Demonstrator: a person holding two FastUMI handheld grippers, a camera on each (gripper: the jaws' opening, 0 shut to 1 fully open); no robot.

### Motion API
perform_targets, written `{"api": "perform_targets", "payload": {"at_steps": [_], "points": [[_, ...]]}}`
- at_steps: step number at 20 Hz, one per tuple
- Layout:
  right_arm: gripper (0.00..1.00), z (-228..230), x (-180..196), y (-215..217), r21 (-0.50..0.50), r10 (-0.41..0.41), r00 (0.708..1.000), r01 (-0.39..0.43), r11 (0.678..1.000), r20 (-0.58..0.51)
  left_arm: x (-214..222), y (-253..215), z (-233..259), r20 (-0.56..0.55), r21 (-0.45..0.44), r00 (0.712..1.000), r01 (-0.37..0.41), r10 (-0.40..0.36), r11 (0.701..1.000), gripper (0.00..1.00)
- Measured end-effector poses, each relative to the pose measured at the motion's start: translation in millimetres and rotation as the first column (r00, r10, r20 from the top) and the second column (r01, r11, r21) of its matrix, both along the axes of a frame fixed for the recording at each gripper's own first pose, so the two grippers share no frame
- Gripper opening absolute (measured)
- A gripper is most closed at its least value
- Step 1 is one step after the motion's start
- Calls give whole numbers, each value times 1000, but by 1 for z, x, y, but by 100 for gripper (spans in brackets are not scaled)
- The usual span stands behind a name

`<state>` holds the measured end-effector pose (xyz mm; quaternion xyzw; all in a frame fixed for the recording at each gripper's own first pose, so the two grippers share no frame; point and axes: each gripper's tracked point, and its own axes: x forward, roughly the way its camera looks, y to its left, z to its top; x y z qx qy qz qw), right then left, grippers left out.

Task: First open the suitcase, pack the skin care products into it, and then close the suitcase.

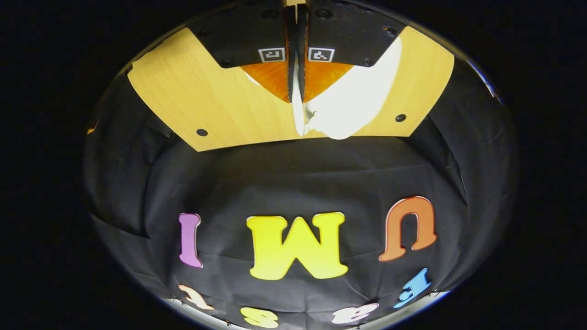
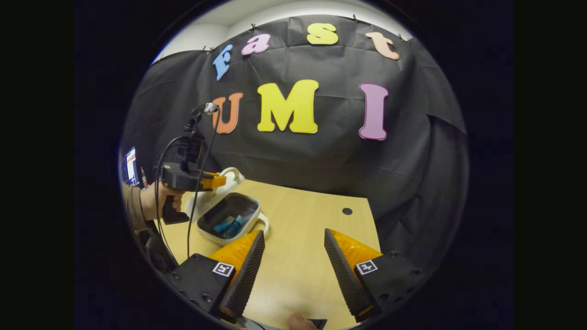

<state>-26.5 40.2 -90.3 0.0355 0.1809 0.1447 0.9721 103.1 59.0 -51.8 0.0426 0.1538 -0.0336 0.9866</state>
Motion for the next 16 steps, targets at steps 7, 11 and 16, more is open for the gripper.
{"api": "perform_targets", "payload": {"at_steps": [7,11,16], "points": [[75,-22,-2,-25,-19,-28,999,27,999,-45,11,-38,-50,-87,24,996,30,-28,999,4],[76,-32,0,-31,-21,-38,997,37,999,-69,18,-49,-76,-139,73,989,52,-42,996,4],[78,-38,7,-26,-51,-33,996,29,998,-81,11,-61,-115,-227,85,973,58,-37,995,4]]}}
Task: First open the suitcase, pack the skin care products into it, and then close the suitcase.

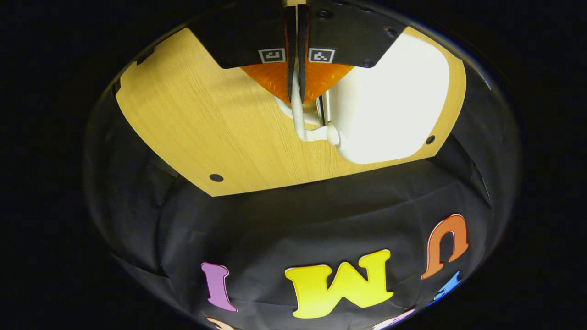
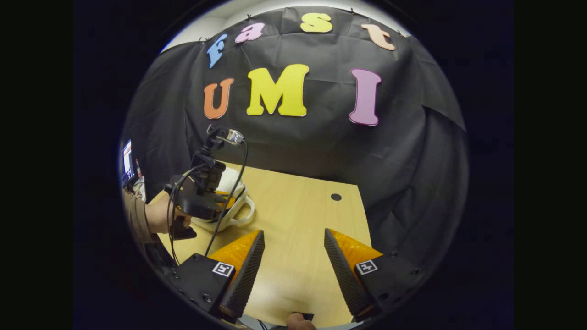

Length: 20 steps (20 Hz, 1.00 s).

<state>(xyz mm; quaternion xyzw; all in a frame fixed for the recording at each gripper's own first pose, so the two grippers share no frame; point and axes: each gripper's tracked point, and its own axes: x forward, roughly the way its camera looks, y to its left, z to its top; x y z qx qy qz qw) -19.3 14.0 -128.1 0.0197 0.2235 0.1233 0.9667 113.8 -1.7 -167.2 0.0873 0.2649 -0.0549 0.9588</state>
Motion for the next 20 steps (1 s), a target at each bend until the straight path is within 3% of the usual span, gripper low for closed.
{"api": "perform_targets", "payload": {"at_steps": [5,8,9,10,11,12,15,16,20], "points": [[77,-2,13,13,-50,11,1000,-11,999,3,-4,-10,-14,-22,77,1000,17,-16,997,6],[78,3,17,29,-52,15,1000,-15,999,9,-15,-23,-17,-62,-39,998,29,-31,999,31],[77,7,18,34,-49,15,1000,-14,999,15,-19,-22,-12,-61,-70,998,16,-20,997,51],[77,11,18,38,-49,10,1000,-9,999,25,-24,-14,-1,-48,-80,999,1,-5,997,54],[77,17,20,41,-50,0,999,2,999,37,-28,-6,9,-25,-85,1000,-13,11,996,66],[77,23,22,46,-44,-12,999,14,999,50,-32,5,21,-1,-99,1000,-26,26,995,68],[77,38,30,66,-25,-37,997,39,999,67,-43,39,63,84,-153,994,-63,76,986,96],[75,45,34,73,-20,-47,996,48,999,74,-48,54,79,123,-164,988,-73,94,984,89],[76,79,43,101,36,-89,989,85,996,116,-79,108,152,302,-198,941,-98,155,975,90]]}}
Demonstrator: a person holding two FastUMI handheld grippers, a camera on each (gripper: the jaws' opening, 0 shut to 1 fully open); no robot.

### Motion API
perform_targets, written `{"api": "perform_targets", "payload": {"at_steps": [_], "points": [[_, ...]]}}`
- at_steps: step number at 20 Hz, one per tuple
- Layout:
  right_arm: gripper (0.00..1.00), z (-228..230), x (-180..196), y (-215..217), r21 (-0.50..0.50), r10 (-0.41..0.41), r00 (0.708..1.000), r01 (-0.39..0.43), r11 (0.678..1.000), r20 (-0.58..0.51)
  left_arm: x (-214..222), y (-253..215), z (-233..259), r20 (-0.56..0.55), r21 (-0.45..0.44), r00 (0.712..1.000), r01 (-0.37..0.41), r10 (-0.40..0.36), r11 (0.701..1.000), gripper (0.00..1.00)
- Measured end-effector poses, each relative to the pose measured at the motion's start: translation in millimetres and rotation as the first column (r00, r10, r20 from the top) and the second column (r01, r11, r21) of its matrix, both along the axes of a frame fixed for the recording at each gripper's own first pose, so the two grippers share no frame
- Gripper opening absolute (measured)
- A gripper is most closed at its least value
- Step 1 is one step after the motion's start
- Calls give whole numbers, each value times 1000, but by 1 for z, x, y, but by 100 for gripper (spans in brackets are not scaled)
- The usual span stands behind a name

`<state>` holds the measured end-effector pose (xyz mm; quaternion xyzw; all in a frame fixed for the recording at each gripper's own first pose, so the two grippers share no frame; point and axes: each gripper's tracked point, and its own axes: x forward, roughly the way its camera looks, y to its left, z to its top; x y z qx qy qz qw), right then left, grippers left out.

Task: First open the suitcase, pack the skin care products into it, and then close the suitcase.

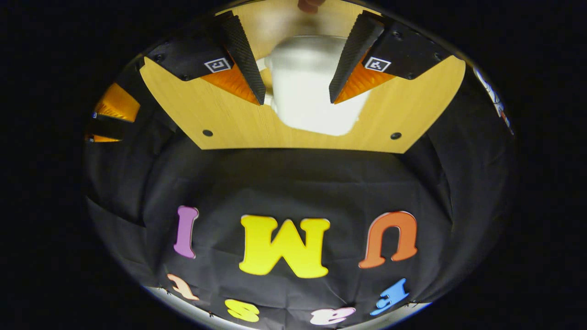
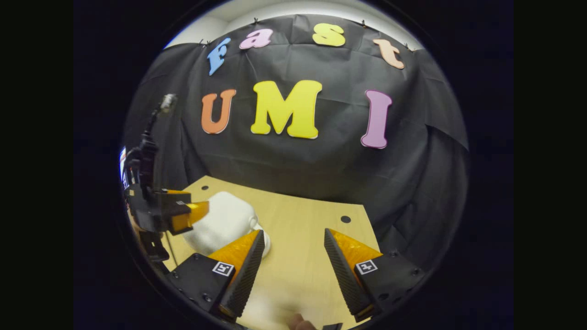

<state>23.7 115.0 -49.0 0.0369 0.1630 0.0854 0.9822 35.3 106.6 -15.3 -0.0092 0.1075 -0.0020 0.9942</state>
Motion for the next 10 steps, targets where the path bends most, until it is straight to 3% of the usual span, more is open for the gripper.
{"api": "perform_targets", "payload": {"at_steps": [5,10], "points": [[77,28,12,31,14,-33,997,32,999,77,-23,55,62,168,-10,983,-73,74,997,90],[78,28,16,66,34,-28,997,26,999,74,-45,62,56,174,-40,983,-45,52,998,90]]}}
